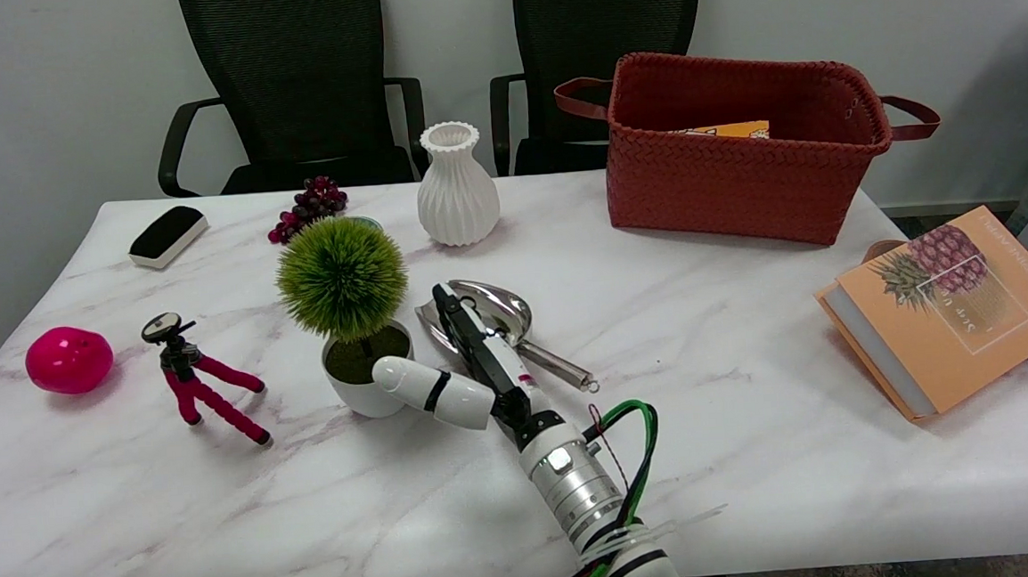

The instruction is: Pick up the potted plant.

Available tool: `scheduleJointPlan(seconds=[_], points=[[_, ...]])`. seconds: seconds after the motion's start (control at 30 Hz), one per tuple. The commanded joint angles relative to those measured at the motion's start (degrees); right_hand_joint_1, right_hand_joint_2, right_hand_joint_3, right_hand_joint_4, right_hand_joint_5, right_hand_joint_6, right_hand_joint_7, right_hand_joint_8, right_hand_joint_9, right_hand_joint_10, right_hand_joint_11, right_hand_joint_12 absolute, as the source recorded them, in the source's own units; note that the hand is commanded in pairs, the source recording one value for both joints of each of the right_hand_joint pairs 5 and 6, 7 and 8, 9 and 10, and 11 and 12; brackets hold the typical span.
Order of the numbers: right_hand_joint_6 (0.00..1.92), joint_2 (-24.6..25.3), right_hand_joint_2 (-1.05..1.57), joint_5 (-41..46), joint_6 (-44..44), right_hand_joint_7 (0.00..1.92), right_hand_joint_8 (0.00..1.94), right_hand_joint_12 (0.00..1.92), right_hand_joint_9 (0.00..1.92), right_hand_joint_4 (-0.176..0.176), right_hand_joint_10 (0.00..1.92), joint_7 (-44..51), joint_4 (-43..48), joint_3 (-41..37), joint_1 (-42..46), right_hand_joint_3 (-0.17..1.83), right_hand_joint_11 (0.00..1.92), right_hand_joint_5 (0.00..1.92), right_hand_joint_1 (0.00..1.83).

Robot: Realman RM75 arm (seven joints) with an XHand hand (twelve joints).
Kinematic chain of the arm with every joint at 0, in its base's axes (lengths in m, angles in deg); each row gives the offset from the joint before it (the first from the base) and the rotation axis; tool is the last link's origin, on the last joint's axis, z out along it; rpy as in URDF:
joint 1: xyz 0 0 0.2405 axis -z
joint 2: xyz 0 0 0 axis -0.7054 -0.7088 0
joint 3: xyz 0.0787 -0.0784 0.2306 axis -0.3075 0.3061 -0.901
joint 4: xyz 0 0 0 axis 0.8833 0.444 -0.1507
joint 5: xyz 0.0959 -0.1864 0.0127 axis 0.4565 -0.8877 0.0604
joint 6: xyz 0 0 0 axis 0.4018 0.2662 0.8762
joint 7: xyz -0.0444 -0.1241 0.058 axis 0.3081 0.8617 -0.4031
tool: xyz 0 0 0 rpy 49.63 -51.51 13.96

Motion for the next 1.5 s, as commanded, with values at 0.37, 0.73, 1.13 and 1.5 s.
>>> scheduleJointPlan(seconds=[0.37,0.73,1.13,1.5], points=[[0.00,-1.3,0.58,-2.1,0.2,0.00,0.00,0.00,0.00,0.000,0.00,2.6,3.9,-0.2,-0.4,0.05,0.00,0.00,0.66],[0.00,-1.3,0.57,-1.7,-0.3,0.00,0.00,0.00,0.00,0.000,0.00,4.3,4.9,1.5,-0.4,0.05,0.00,0.00,0.67],[0.00,0.0,0.59,0.8,-0.7,0.00,0.00,0.00,0.00,0.000,0.00,3.9,2.4,2.6,-0.4,0.06,0.00,0.00,0.65],[0.00,0.5,0.57,1.2,-0.7,0.00,0.00,0.00,0.00,0.000,0.00,2.5,0.3,2.2,-1.0,0.08,0.00,0.00,0.64]])
